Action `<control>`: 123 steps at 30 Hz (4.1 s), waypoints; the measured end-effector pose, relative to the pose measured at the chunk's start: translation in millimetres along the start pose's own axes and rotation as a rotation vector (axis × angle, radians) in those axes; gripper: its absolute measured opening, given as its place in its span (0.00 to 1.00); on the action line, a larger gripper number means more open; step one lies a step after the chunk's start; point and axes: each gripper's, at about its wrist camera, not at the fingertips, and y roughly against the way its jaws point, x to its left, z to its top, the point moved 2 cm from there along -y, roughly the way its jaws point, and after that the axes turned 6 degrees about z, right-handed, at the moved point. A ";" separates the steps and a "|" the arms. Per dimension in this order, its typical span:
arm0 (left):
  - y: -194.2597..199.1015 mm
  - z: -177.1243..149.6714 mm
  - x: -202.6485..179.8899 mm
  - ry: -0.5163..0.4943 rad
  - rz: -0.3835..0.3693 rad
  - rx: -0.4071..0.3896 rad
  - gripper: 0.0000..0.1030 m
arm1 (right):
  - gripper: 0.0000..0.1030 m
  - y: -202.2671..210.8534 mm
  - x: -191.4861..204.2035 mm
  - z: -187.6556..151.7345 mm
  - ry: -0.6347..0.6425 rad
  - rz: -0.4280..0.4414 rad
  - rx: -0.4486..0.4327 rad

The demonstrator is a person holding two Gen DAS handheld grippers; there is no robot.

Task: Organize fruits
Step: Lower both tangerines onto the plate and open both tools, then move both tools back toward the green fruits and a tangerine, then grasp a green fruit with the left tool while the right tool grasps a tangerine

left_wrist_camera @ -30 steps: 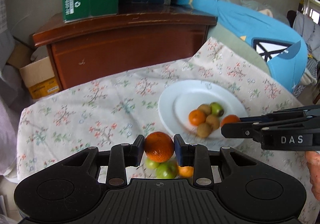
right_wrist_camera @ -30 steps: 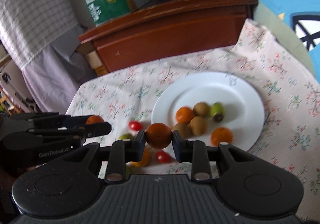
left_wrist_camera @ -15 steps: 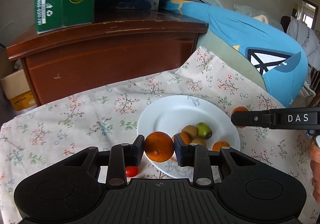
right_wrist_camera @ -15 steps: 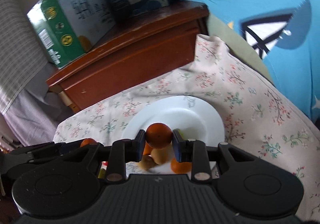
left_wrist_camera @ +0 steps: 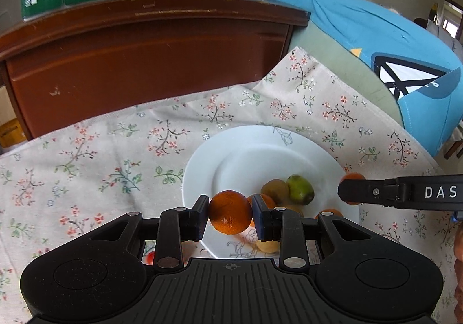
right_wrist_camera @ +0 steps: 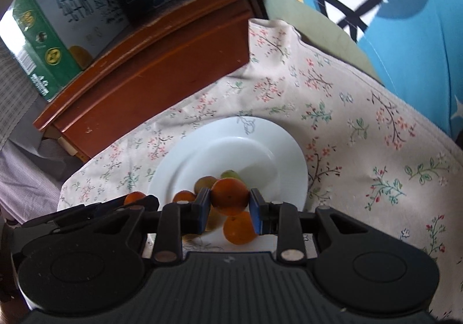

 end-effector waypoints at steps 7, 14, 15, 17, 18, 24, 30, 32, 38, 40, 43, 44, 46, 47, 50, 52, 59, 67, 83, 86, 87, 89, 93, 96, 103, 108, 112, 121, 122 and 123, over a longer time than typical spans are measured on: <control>-12.0 1.9 -1.2 0.010 0.018 0.003 0.31 | 0.31 -10.2 -5.1 2.6 -0.014 -0.026 -0.008; 8.7 14.0 -1.2 0.027 0.019 -0.044 0.61 | 0.32 -5.7 -4.7 8.0 -0.026 -0.011 -0.054; 13.1 15.9 -1.5 0.024 0.022 -0.050 0.66 | 0.33 -4.4 -3.9 8.8 -0.024 -0.007 -0.060; 21.1 20.0 -0.9 0.021 0.029 -0.051 0.71 | 0.34 -2.3 -1.6 9.1 -0.015 0.002 -0.063; 25.5 21.1 0.4 0.022 0.028 -0.052 0.72 | 0.35 -1.9 -0.2 8.7 -0.012 0.009 -0.061; 52.2 21.3 13.8 0.006 0.047 -0.042 0.74 | 0.35 0.4 12.2 2.5 0.028 0.059 -0.037; 76.2 10.4 30.9 -0.035 0.094 -0.025 0.77 | 0.38 0.0 30.0 -8.0 0.138 0.060 -0.026; 82.1 6.4 37.4 -0.027 0.109 -0.022 0.77 | 0.38 -1.2 35.6 -12.6 0.171 0.060 -0.018; 95.5 -6.3 50.9 0.010 0.120 -0.010 0.77 | 0.38 -4.0 45.8 -27.7 0.228 0.082 0.021; 97.2 -12.5 51.0 0.013 0.118 -0.006 0.78 | 0.38 -4.8 48.2 -32.1 0.238 0.086 0.034; 96.2 -23.7 50.1 0.025 0.110 0.012 0.78 | 0.38 -3.5 50.2 -36.2 0.245 0.096 0.047; 95.6 -28.4 49.9 0.033 0.102 0.022 0.78 | 0.38 -2.5 50.5 -37.3 0.246 0.101 0.050; 92.6 -36.0 47.4 0.037 0.091 0.044 0.78 | 0.38 0.1 50.9 -38.9 0.244 0.108 0.054; 91.2 -39.6 45.2 0.030 0.091 0.052 0.78 | 0.38 1.2 51.0 -39.4 0.241 0.110 0.055; 87.8 -49.7 38.3 0.000 0.081 0.074 0.78 | 0.38 4.8 50.1 -41.9 0.227 0.116 0.061; 86.3 -55.9 33.1 -0.015 0.072 0.083 0.78 | 0.38 6.8 49.7 -44.2 0.215 0.123 0.065; 77.2 -71.7 17.4 -0.075 0.052 0.115 0.78 | 0.38 4.3 52.7 -51.8 0.200 0.161 0.099; 65.0 -78.7 10.8 -0.083 0.046 0.131 0.78 | 0.38 -7.5 52.0 -54.7 0.158 0.196 0.142; 51.1 -91.1 5.0 -0.116 0.043 0.122 0.36 | 0.38 -26.1 57.0 -68.0 0.124 0.236 0.220; 54.0 -90.5 9.6 -0.097 0.034 0.120 0.31 | 0.38 -30.1 57.8 -69.5 0.116 0.237 0.226; 55.1 -90.5 11.3 -0.090 0.032 0.121 0.31 | 0.38 -31.4 58.1 -70.1 0.113 0.238 0.227; 57.4 -91.5 14.0 -0.087 0.036 0.120 0.31 | 0.38 -33.5 58.7 -71.3 0.107 0.241 0.228; 62.3 -94.0 20.0 -0.072 0.041 0.116 0.31 | 0.38 -37.9 60.4 -74.6 0.110 0.239 0.233; 66.2 -96.8 23.7 -0.067 0.046 0.113 0.31 | 0.38 -40.0 61.9 -75.9 0.116 0.242 0.231; 70.1 -98.8 32.4 -0.046 0.063 0.111 0.31 | 0.37 -45.5 68.5 -78.1 0.146 0.239 0.209; 71.2 -97.0 33.2 -0.041 0.065 0.106 0.31 | 0.32 -48.1 69.8 -79.0 0.154 0.233 0.197; 71.9 -96.4 33.7 -0.036 0.074 0.101 0.31 | 0.32 -47.0 71.7 -79.4 0.166 0.232 0.199; 76.5 -85.4 39.0 -0.006 0.088 0.062 0.31 | 0.31 -33.8 74.8 -69.5 0.167 0.251 0.166; 76.7 -84.1 39.8 -0.002 0.089 0.060 0.31 | 0.31 -32.5 75.4 -68.5 0.167 0.255 0.162; 77.0 -83.1 40.5 0.001 0.089 0.057 0.31 | 0.31 -31.6 75.8 -67.7 0.167 0.257 0.159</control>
